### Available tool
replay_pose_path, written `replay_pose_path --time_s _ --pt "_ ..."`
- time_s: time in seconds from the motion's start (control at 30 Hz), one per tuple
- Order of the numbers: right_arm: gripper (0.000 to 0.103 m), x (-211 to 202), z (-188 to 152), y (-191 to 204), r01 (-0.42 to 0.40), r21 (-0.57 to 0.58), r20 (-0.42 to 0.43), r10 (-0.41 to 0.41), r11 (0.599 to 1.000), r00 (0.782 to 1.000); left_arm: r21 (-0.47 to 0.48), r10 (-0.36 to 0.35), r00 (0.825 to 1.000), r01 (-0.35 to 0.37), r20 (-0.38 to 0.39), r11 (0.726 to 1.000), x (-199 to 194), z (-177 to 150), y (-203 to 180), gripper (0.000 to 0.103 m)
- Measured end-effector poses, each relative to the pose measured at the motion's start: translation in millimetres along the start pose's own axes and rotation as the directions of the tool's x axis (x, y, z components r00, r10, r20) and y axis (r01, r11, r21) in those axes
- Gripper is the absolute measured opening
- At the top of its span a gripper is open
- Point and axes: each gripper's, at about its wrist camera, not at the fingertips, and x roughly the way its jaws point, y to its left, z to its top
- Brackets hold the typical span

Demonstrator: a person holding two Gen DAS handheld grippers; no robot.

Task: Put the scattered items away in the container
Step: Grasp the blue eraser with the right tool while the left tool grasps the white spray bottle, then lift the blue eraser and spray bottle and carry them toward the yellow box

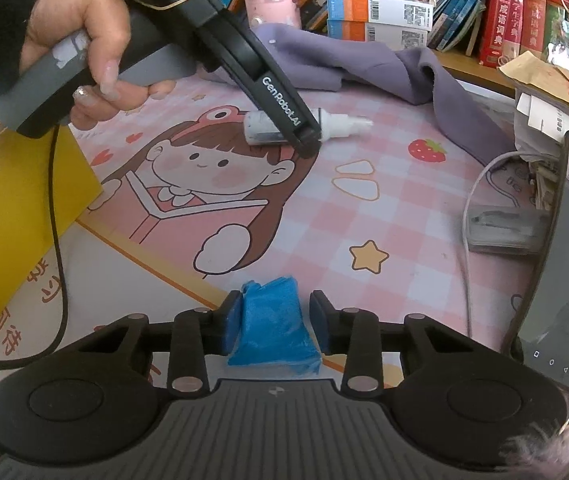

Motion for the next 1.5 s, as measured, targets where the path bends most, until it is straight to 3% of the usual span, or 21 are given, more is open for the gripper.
replay_pose_path --time_s 0.07,0.23,0.33,0.83,1.17,1.5 --pt "0.035 0.6 -0.1 1.0 0.004 -0.01 0.0 -0.004 1.0 1.0 -0.006 0.026 0.999 -0.026 -0.021 1.0 7.2 2.5 3.2 0.051" --pt "0.035 0.7 -0.9 1.2 0.002 -0.023 0.001 -0.002 1.0 1.0 -0.07 -0.02 0.999 0.018 -0.026 0.997 11.0 3.6 9.2 0.033" --pt "0.034 0.8 -1.1 0.9 0.003 -0.022 0.001 -0.003 1.0 1.0 -0.07 -0.025 1.0 0.023 -0.019 0.997 7.7 2.9 3.3 0.034" --pt "0.027 1.2 -2.3 6.5 0.032 -0.077 -0.002 -0.032 0.997 0.999 -0.275 -0.053 0.999 0.053 0.009 0.96 5.5 0.7 4.3 0.031" --pt "0.027 -21.0 -0.9 6.8 0.028 -0.053 0.047 -0.026 0.998 0.999 -0.464 -0.094 0.99 0.133 0.106 0.876 -58.3 -42.0 1.7 0.031" --pt "0.027 -45.9 -11.0 25.9 0.027 -0.087 0.067 -0.021 0.996 0.998 -0.534 -0.118 0.98 0.187 0.16 0.825 -112.6 -95.2 -21.2 0.031"
